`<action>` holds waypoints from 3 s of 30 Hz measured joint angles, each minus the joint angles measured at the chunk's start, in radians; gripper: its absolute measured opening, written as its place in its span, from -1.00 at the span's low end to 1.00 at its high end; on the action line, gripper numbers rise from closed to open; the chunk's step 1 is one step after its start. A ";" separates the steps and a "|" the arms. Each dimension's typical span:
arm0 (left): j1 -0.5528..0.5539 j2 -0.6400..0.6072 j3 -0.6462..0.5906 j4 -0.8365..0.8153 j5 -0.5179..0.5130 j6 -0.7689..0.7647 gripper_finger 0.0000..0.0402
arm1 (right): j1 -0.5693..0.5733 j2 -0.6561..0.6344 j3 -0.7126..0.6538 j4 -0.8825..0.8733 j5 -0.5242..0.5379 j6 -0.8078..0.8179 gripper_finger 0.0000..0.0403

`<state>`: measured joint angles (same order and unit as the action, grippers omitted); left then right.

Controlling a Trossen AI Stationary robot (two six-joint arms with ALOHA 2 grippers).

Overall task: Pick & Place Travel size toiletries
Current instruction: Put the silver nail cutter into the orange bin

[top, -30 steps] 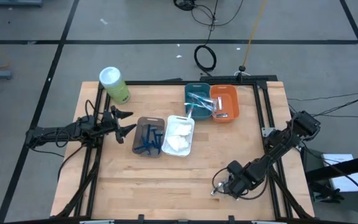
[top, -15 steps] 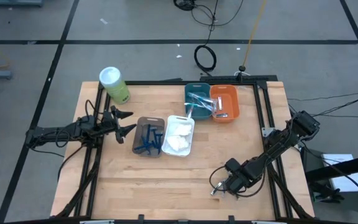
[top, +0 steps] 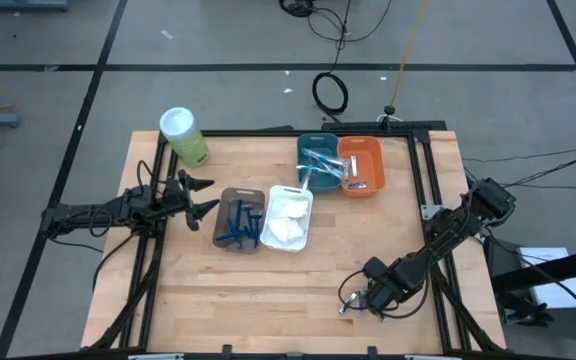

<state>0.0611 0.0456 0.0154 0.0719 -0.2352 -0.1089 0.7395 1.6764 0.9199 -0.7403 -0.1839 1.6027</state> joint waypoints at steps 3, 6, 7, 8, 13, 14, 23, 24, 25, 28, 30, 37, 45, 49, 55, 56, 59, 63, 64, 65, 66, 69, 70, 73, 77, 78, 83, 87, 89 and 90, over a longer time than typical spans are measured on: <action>0.000 0.000 0.000 0.000 0.000 0.000 0.52 | 0.000 0.000 0.000 0.012 -0.007 0.006 -0.24; 0.000 0.000 0.000 0.000 0.000 0.000 0.52 | 0.000 0.000 0.000 0.025 -0.025 0.008 -0.26; 0.000 0.000 0.000 0.000 0.000 0.000 0.52 | 0.000 0.000 0.000 0.027 -0.026 0.008 -0.27; 0.000 0.000 0.000 0.000 0.000 0.000 0.52 | 0.000 0.000 0.000 0.028 -0.026 0.008 -0.28; 0.000 0.000 0.000 0.000 0.000 0.000 0.52 | 0.000 0.000 0.000 0.033 -0.027 0.006 -0.36; 0.000 0.000 0.000 0.000 0.000 0.000 0.52 | 0.000 0.000 0.000 0.034 -0.027 0.005 -0.39; 0.000 0.000 0.000 0.000 0.000 0.000 0.52 | -0.003 0.001 0.000 0.024 0.028 -0.029 -0.66; 0.000 0.000 0.000 0.000 0.000 0.000 0.52 | -0.007 0.001 0.000 0.010 0.036 -0.043 -0.70; 0.000 0.000 0.000 0.000 0.000 0.000 0.52 | -0.010 -0.001 0.000 -0.011 0.046 -0.051 -0.73; 0.000 0.000 0.000 0.000 0.000 0.000 0.52 | -0.015 -0.027 0.000 -0.090 0.071 -0.052 -0.81; 0.000 0.000 0.000 0.000 0.000 0.000 0.52 | -0.016 -0.066 -0.005 -0.163 0.094 -0.046 -0.81; 0.000 0.000 0.000 0.000 0.000 0.000 0.52 | -0.017 -0.218 -0.003 -0.241 0.329 -0.030 -0.77; 0.000 0.000 0.000 -0.001 0.000 0.000 0.52 | -0.030 -0.333 -0.003 -0.163 0.714 -0.127 -0.78; 0.000 0.000 0.000 -0.001 0.000 0.000 0.52 | -0.076 -0.342 -0.014 -0.039 0.854 -0.256 -0.78; 0.000 0.000 0.000 0.000 0.000 0.000 0.52 | -0.224 -0.343 -0.116 0.389 0.826 -0.620 -0.78; 0.000 0.000 0.000 0.000 0.000 0.000 0.52 | -0.256 -0.342 -0.132 0.463 0.801 -0.689 -0.78; 0.000 0.000 0.000 0.000 0.000 0.000 0.52 | -0.356 -0.342 -0.162 0.626 0.726 -0.869 -0.78; 0.000 0.000 0.000 0.000 0.000 0.000 0.52 | -0.497 -0.349 -0.164 0.721 0.651 -1.072 -0.78; 0.000 0.000 0.000 0.000 0.000 0.000 0.52 | -0.533 -0.359 -0.165 0.729 0.645 -1.111 -0.78; 0.000 0.000 0.000 0.000 0.000 0.000 0.52 | -0.572 -0.369 -0.165 0.739 0.631 -1.147 -0.78; 0.000 0.000 0.000 0.000 0.000 0.000 0.52 | -0.611 -0.379 -0.165 0.754 0.625 -1.176 -0.78; 0.000 0.000 0.000 0.000 0.000 0.000 0.52 | -0.721 -0.428 -0.166 0.747 0.626 -1.238 -0.78; 0.000 0.000 0.000 0.000 0.000 0.000 0.52 | -0.755 -0.446 -0.166 0.751 0.626 -1.252 -0.78; 0.000 0.000 0.000 0.000 0.000 0.000 0.52 | -0.851 -0.510 -0.166 0.708 0.626 -1.273 -0.78; 0.000 0.000 0.000 0.000 0.000 0.000 0.52 | -0.970 -0.584 -0.165 0.580 0.624 -1.258 -0.78; 0.000 0.000 0.000 0.000 0.000 0.000 0.52 | -0.998 -0.598 -0.165 0.546 0.625 -1.249 -0.78; 0.000 0.000 0.000 0.000 0.000 0.000 0.52 | -1.111 -0.629 -0.172 0.365 0.620 -1.194 -0.78; 0.000 0.000 0.000 0.000 0.000 0.000 0.52 | -1.165 -0.632 -0.224 0.353 0.526 -1.176 -0.78; 0.000 0.000 0.000 0.000 0.000 0.000 0.52 | -1.176 -0.632 -0.253 0.369 0.515 -1.169 -0.77; 0.000 0.000 0.000 0.000 0.000 0.000 0.52 | -1.179 -0.632 -0.267 0.375 0.518 -1.169 -0.77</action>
<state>0.0608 0.0456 0.0154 0.0719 -0.2352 -0.1089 -0.4390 1.0443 0.6526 -0.3653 0.3346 0.4335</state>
